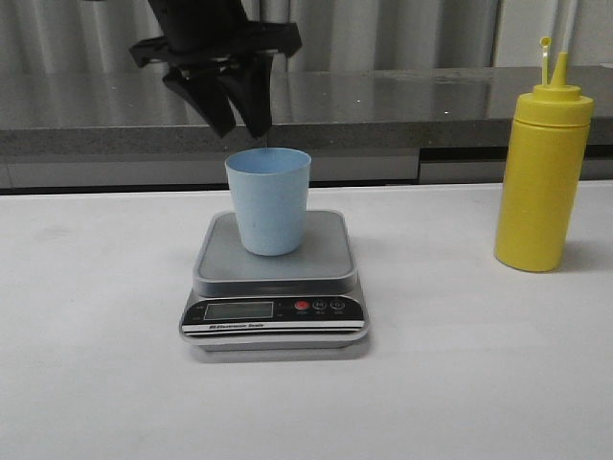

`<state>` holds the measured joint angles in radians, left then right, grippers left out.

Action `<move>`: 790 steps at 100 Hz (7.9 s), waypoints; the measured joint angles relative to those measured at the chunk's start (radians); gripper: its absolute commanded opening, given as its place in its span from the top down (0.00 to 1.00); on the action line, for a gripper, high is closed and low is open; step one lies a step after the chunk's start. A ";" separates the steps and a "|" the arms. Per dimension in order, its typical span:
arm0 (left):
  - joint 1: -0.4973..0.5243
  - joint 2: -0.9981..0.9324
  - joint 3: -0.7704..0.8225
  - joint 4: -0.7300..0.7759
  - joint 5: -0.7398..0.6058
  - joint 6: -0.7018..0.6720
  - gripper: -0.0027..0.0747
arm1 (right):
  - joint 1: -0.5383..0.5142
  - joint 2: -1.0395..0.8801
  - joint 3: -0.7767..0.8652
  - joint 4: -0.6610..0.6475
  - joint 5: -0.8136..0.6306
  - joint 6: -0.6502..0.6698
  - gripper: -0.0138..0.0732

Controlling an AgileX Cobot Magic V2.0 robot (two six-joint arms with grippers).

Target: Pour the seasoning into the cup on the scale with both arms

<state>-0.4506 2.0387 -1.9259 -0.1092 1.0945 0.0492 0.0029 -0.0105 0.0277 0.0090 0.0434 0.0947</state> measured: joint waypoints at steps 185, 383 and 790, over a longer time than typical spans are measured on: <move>0.506 -1.816 1.480 0.004 -0.568 -0.025 0.99 | 0.000 0.000 0.000 0.000 0.000 0.000 0.92; 0.506 -1.975 1.566 0.004 -0.574 -0.025 0.99 | 0.123 1.450 -0.518 -0.009 -0.563 0.009 0.10; 0.506 -1.975 1.567 0.004 -0.574 -0.025 0.99 | 0.742 1.866 -1.453 -1.336 0.771 -0.590 0.65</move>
<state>0.0554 0.0632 -0.3588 -0.1053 0.5204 0.0239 0.7450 1.8552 -1.4251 -1.3272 0.8142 -0.4955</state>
